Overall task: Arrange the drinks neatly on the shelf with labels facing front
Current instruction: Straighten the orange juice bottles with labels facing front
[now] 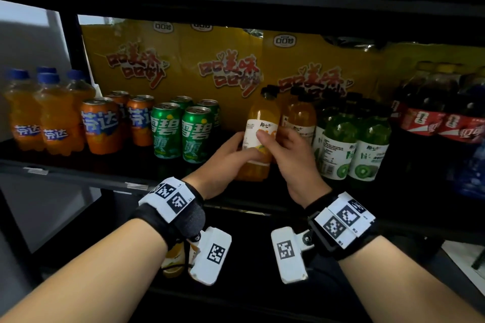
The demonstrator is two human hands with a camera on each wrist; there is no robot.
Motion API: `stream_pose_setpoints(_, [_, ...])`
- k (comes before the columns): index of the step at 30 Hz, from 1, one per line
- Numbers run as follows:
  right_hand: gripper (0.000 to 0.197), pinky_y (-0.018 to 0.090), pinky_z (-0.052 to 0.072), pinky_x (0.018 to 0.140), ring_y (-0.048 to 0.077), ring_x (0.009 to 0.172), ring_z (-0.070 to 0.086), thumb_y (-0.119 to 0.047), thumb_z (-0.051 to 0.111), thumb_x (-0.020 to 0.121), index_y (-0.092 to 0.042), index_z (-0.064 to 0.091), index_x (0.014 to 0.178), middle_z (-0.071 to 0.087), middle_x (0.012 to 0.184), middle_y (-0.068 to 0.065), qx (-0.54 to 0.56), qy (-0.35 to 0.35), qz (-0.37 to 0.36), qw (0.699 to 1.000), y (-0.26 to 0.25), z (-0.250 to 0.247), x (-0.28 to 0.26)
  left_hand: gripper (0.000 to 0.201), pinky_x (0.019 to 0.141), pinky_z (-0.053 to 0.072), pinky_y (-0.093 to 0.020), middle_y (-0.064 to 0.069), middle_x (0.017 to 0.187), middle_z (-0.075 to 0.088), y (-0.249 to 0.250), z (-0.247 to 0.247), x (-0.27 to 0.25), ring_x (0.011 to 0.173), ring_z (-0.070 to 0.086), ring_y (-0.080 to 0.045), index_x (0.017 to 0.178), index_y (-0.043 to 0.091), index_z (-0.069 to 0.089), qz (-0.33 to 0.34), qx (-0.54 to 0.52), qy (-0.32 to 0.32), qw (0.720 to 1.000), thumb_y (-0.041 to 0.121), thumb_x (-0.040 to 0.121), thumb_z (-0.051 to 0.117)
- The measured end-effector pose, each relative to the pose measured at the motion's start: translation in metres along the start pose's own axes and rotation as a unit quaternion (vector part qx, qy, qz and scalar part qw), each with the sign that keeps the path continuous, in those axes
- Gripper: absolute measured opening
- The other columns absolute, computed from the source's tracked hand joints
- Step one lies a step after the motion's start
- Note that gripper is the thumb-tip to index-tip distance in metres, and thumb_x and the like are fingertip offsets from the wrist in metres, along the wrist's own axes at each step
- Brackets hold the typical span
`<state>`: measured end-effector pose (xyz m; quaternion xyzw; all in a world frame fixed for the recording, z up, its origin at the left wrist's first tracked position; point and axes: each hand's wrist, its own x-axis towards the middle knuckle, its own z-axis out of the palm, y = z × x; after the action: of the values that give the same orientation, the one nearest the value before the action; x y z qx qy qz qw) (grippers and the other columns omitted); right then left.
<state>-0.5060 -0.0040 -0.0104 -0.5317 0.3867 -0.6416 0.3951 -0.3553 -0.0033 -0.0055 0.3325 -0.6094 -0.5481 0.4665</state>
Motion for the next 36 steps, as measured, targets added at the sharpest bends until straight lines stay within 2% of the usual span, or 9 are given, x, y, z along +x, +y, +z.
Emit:
stream_pose_setpoints(3, [0.042,0.030,0.059,0.092,0.009,0.110,0.072,-0.036,0.080,0.088,-0.023,0.070,0.127,0.077,0.118,-0.005,-0.008,-0.022,0.015,1.000,0.004,0.000,-0.002,0.059,0.076,0.061,-0.042,-0.017,0.116,0.070,0.002,-0.004,0.001,0.099,0.070,-0.029,0.136,0.013,0.058,-0.032,-0.058,-0.005,0.998,0.020,0.077,0.063])
stream_pose_setpoints(8, [0.052,0.025,0.059,0.086,0.009,0.106,0.073,-0.022,0.081,0.088,-0.018,0.058,0.135,0.076,0.116,-0.001,0.032,-0.001,0.030,0.999,0.007,-0.003,-0.001,0.037,0.073,0.061,-0.046,-0.014,0.111,0.071,-0.002,-0.008,0.005,0.099,0.071,-0.030,0.126,0.008,0.062,-0.030,-0.097,0.015,0.995,0.013,0.090,0.059])
stream_pose_setpoints(10, [0.049,0.027,0.059,0.088,0.013,0.107,0.073,-0.020,0.079,0.089,-0.014,0.056,0.132,0.076,0.116,0.002,0.043,0.027,0.026,0.998,0.009,-0.004,-0.001,0.031,0.074,0.061,-0.047,-0.015,0.111,0.072,-0.003,-0.009,0.005,0.100,0.070,-0.032,0.125,0.009,0.062,-0.032,-0.098,0.030,0.994,0.009,0.096,0.053])
stream_pose_setpoints(15, [0.042,0.035,0.060,0.092,0.013,0.106,0.074,-0.032,0.083,0.085,-0.020,0.065,0.121,0.076,0.115,0.000,0.016,0.014,0.018,1.000,0.009,-0.004,-0.005,0.038,0.085,0.061,-0.047,-0.013,0.121,0.073,-0.003,-0.008,0.000,0.108,0.072,-0.030,0.133,0.016,0.063,-0.004,-0.044,0.005,0.999,0.013,0.095,0.067])
stream_pose_setpoints(19, [0.041,0.030,0.061,0.085,0.014,0.102,0.075,-0.027,0.081,0.088,-0.019,0.061,0.123,0.076,0.114,0.004,0.022,0.008,0.002,1.000,0.011,-0.004,-0.005,0.038,0.087,0.061,-0.047,-0.010,0.121,0.073,-0.002,-0.009,-0.001,0.110,0.072,-0.029,0.134,0.019,0.061,-0.007,-0.055,0.010,0.998,0.015,0.097,0.064])
stream_pose_setpoints(23, [0.030,0.024,0.059,0.074,0.013,0.095,0.076,-0.025,0.077,0.092,-0.018,0.060,0.116,0.077,0.107,0.004,0.031,0.032,-0.002,0.999,0.013,-0.004,-0.004,0.034,0.079,0.062,-0.049,-0.012,0.115,0.075,-0.003,-0.010,0.000,0.101,0.073,-0.033,0.131,0.020,0.061,-0.013,-0.071,0.027,0.997,0.013,0.098,0.058])
stream_pose_setpoints(27, [0.037,0.023,0.059,0.075,0.010,0.096,0.075,-0.034,0.083,0.086,-0.023,0.063,0.116,0.077,0.107,-0.003,0.019,0.016,-0.007,1.000,0.013,-0.006,-0.006,0.039,0.088,0.060,-0.058,-0.012,0.117,0.075,-0.004,-0.008,-0.001,0.108,0.072,-0.033,0.133,0.023,0.058,0.006,-0.056,0.029,0.998,0.013,0.097,0.066])
stream_pose_setpoints(32, [0.050,0.021,0.059,0.074,0.008,0.095,0.076,-0.031,0.086,0.081,-0.021,0.063,0.123,0.078,0.105,-0.002,0.040,0.033,-0.003,0.999,0.010,-0.007,-0.005,0.037,0.076,0.062,-0.038,-0.005,0.115,0.076,-0.002,-0.006,-0.003,0.107,0.073,-0.023,0.134,0.026,0.064,0.012,-0.033,0.039,0.999,0.018,0.098,0.064])
stream_pose_setpoints(36, [0.043,0.028,0.062,0.079,0.012,0.098,0.076,-0.029,0.082,0.085,-0.014,0.062,0.121,0.076,0.112,0.005,0.051,0.044,0.014,0.998,0.008,-0.006,-0.006,0.027,0.072,0.056,-0.034,-0.007,0.115,0.077,0.000,-0.004,-0.006,0.100,0.072,-0.022,0.124,0.018,0.071,-0.004,-0.033,0.054,0.998,0.021,0.104,0.054])
